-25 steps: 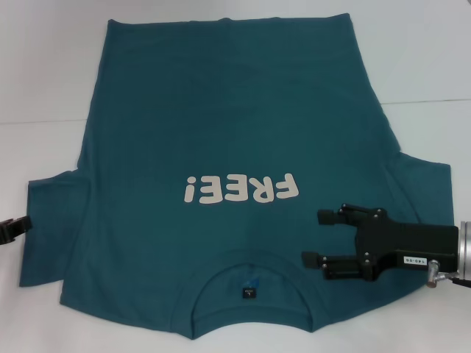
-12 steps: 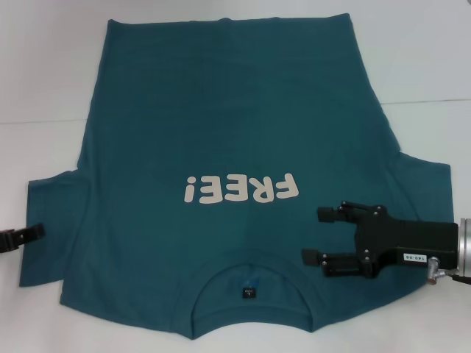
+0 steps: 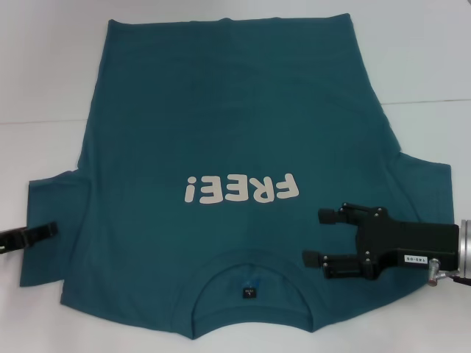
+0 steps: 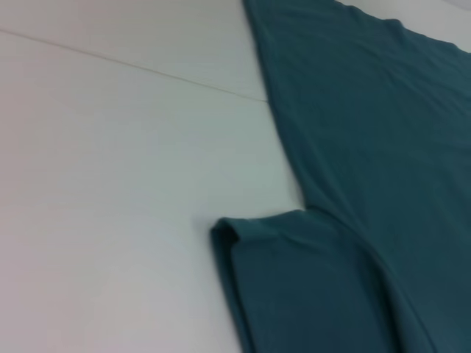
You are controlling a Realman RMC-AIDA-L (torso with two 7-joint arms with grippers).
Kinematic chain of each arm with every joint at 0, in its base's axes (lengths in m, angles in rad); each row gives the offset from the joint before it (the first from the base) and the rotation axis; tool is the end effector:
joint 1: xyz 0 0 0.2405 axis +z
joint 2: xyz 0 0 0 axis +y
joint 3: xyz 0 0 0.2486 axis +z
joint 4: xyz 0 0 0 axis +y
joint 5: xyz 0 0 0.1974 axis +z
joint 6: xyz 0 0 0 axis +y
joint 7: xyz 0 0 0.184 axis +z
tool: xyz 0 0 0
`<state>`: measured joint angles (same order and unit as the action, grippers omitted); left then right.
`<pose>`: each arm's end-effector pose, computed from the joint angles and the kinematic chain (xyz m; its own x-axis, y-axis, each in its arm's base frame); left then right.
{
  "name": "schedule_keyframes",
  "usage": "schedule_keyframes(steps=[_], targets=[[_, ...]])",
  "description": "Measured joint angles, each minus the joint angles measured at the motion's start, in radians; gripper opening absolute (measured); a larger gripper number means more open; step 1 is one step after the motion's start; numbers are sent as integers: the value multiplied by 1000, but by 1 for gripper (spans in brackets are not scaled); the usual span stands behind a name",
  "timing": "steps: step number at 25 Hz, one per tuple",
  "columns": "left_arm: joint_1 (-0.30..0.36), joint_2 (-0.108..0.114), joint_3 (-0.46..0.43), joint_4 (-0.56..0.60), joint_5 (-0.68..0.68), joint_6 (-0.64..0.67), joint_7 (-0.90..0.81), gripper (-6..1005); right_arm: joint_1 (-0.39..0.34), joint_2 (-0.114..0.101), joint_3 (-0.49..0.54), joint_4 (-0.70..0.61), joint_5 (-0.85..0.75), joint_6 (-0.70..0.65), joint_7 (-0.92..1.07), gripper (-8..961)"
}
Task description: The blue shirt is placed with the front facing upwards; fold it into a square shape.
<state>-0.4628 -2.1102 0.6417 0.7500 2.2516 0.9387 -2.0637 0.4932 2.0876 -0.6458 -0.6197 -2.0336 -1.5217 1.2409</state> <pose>-0.3529 0.3732 0.0022 0.3595 0.7178 0.5963 0.9106 -0.1300 -0.3924 0.2536 0.3217 -0.0381 0.8235 -0.2918 -0.4866 -0.4352 -0.8751 -0.2117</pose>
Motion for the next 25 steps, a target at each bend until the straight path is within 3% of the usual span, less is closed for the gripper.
schedule_keyframes(steps=[7,21,25], targets=[[-12,-2,3,-4,-1,40,-1,751,1,0,-1,0,-1,0,2,941],[-29,-6,3,-5,-6,19,26,645,-7,2,-2,0,0,-6,14,941],[-31,-7,2,3,-6,16,26,460,-7,2,-2,0,0,-9,15,941]])
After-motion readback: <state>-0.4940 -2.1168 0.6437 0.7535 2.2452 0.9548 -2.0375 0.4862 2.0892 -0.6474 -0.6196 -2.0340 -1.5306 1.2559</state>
